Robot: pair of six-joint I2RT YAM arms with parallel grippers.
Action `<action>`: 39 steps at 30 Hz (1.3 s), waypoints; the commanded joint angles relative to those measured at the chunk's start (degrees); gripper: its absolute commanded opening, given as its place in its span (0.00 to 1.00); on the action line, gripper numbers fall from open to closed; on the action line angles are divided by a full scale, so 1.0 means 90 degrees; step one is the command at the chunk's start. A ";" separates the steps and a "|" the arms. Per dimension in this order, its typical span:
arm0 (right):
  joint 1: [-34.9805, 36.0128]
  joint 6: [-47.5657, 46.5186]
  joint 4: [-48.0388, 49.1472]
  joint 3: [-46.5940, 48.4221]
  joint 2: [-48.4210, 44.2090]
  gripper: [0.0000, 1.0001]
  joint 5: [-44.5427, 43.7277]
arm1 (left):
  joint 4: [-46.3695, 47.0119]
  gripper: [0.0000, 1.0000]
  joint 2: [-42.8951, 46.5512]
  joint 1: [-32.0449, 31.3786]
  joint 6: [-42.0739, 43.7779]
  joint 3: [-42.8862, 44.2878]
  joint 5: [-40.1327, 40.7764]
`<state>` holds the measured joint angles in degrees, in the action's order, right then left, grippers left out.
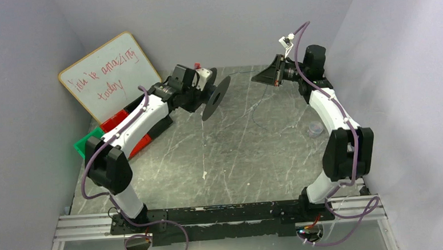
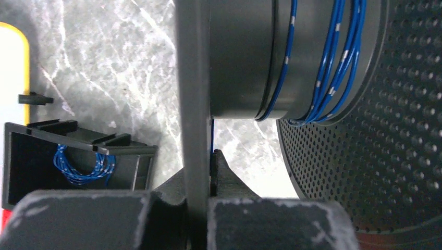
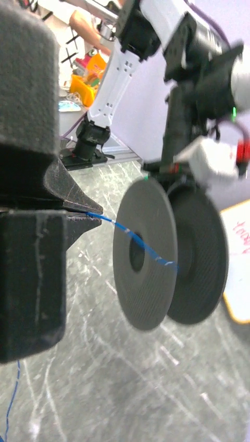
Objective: Wrap the cables
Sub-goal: Wrap the cable around the cable reel.
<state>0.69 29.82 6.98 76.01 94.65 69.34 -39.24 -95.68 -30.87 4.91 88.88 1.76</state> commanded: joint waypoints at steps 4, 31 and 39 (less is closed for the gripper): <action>0.0852 0.0378 0.0942 -0.0094 -0.1176 0.00 0.0578 | 0.0438 0.02 -0.0550 0.0051 -0.0027 0.1037 0.1022; 0.2947 0.0178 0.1504 -0.0624 -0.1517 0.02 0.0717 | 0.0127 0.02 -0.0997 0.0940 -0.1088 0.3809 0.1593; 0.3502 -0.0314 0.0926 -0.0487 -0.0927 0.03 0.0459 | 0.0465 0.02 -0.1052 0.0921 -0.1307 0.3085 0.2704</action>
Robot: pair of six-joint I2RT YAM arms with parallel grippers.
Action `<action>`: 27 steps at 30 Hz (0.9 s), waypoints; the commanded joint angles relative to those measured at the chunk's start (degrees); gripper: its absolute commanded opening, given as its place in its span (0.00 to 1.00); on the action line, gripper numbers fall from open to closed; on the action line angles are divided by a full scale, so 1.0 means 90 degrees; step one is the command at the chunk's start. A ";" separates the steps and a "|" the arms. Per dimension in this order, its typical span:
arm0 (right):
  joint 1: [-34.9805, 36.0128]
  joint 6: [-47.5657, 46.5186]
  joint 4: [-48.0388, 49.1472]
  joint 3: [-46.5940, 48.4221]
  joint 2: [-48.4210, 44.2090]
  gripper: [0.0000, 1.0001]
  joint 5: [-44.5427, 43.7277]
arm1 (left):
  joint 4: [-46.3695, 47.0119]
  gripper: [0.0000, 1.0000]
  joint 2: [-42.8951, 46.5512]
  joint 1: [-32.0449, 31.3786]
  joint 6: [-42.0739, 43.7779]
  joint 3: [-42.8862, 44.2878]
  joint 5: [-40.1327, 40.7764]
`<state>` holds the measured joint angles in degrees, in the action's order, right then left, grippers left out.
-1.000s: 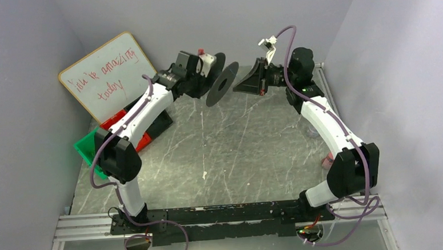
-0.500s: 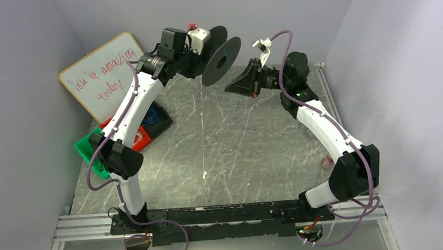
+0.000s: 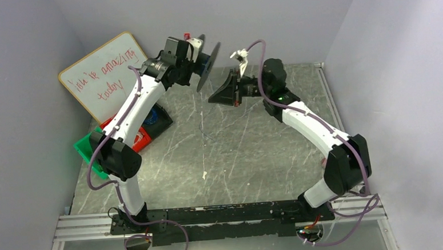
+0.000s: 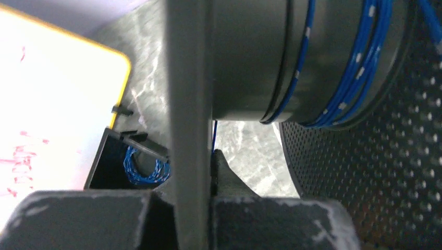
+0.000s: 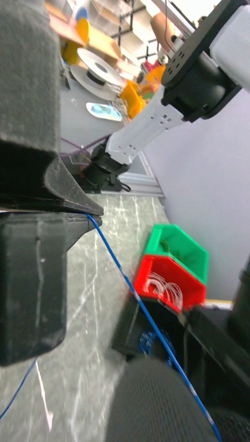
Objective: Wrap the cables
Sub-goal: Wrap the cable around the cable reel.
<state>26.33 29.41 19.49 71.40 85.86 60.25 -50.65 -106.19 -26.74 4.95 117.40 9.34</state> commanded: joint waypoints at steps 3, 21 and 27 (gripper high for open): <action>0.0854 -0.0364 -0.0582 0.0112 0.0243 0.04 0.1477 | 0.1854 0.02 -0.0022 0.0501 -0.1377 -0.0077 0.1836; 0.1211 -0.0853 -0.0948 0.0004 0.1095 0.04 0.1379 | 0.1660 0.02 0.0194 0.1067 -0.1680 0.1702 -0.0168; 0.1191 -0.1025 -0.1079 0.0033 0.1381 0.04 0.1415 | 0.1509 0.02 0.0558 0.1155 -0.1794 0.1829 -0.0780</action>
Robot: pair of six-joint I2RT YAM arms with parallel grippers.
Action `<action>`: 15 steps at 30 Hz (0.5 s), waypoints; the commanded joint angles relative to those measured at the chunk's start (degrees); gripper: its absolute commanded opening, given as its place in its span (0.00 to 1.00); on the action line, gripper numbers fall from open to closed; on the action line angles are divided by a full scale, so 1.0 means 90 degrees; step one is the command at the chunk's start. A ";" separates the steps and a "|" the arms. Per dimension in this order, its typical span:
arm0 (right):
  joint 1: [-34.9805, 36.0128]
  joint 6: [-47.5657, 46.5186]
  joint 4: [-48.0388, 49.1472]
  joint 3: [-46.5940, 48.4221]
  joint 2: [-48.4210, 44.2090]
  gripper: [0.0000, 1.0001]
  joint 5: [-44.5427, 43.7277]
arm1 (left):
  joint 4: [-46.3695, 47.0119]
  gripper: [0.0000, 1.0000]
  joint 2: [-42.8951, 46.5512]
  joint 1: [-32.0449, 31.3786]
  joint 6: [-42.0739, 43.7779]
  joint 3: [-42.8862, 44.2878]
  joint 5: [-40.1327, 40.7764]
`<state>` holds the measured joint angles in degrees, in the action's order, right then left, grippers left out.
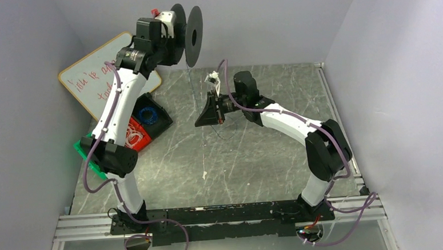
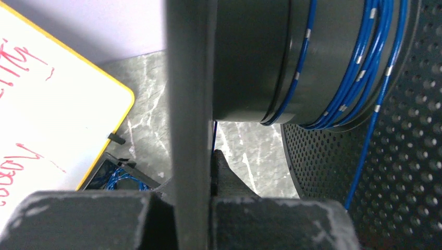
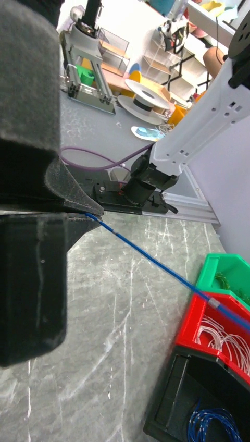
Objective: Wrap the cables
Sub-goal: Wrap the cable around the cable reel.
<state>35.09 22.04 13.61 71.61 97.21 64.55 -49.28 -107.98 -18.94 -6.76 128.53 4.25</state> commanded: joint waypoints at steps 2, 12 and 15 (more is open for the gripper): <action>0.0215 -0.0324 -0.0563 0.0057 0.0167 0.03 0.0945 | 0.1281 0.02 0.0877 0.0339 -0.0506 0.0576 -0.0345; -0.0003 -0.0399 -0.0674 0.0183 0.0379 0.03 0.1026 | 0.1086 0.02 0.1348 0.0530 -0.0778 -0.0244 -0.1826; -0.0262 -0.0605 -0.0872 0.0177 0.0452 0.03 0.0848 | 0.1175 0.02 0.1442 0.0590 -0.0814 -0.0471 -0.2768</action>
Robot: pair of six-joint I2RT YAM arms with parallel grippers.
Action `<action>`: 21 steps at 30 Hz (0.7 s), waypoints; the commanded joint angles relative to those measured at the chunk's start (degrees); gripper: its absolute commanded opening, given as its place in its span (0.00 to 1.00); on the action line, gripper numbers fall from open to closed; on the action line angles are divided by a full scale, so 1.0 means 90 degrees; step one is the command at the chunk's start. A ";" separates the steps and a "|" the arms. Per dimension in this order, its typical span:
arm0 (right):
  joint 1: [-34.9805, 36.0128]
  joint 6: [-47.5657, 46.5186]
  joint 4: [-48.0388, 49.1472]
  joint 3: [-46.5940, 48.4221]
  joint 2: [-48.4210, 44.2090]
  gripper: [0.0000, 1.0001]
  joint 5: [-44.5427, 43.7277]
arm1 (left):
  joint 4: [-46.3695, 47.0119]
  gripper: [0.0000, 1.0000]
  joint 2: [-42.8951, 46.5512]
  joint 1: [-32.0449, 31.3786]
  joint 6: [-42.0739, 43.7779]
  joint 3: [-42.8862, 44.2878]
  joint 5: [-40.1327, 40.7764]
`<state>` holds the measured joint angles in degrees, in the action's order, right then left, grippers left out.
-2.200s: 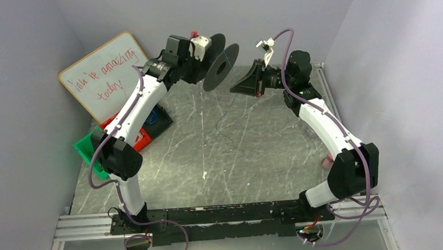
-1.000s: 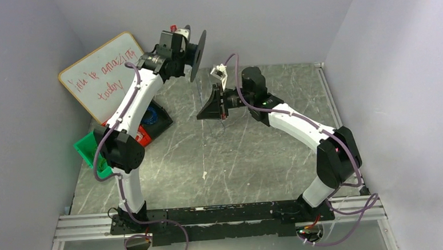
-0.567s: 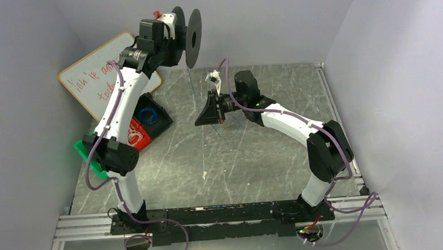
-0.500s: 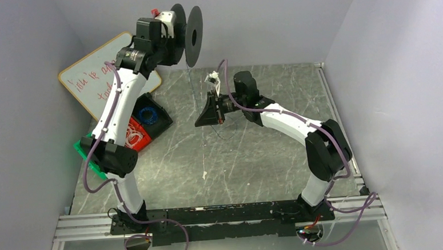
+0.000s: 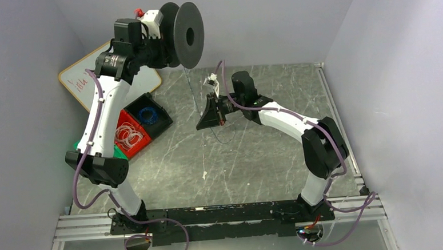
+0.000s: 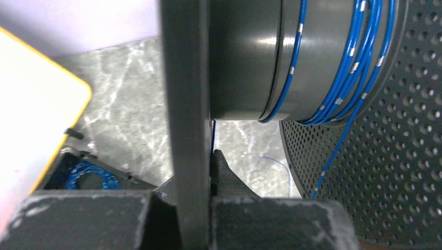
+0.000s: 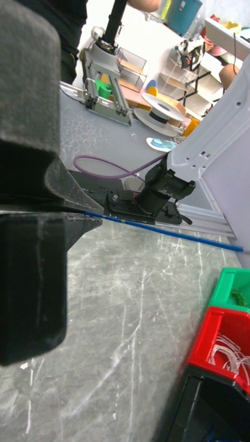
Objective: Wrap the cables
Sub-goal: Wrap the cable around the cable reel.
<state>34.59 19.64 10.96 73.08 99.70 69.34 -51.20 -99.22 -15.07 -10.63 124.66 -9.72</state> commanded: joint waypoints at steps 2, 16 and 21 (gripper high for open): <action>-0.0412 -0.0461 -0.0741 0.0038 0.0263 0.03 0.0163 | 0.1444 0.02 0.0527 0.0186 -0.0395 -0.0153 -0.1699; -0.1764 -0.0879 -0.1257 0.0164 0.0538 0.06 0.0252 | 0.0766 0.02 0.1058 0.0230 0.0579 -0.1463 -0.3554; -0.2269 -0.1257 -0.1764 0.0321 0.0634 0.06 0.0422 | 0.0962 0.02 0.1696 0.0230 0.1011 -0.2599 -0.3624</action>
<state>17.37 12.67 -1.54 73.21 105.71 70.19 -47.03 -90.52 -13.30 -6.46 105.32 -37.87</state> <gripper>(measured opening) 0.059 0.059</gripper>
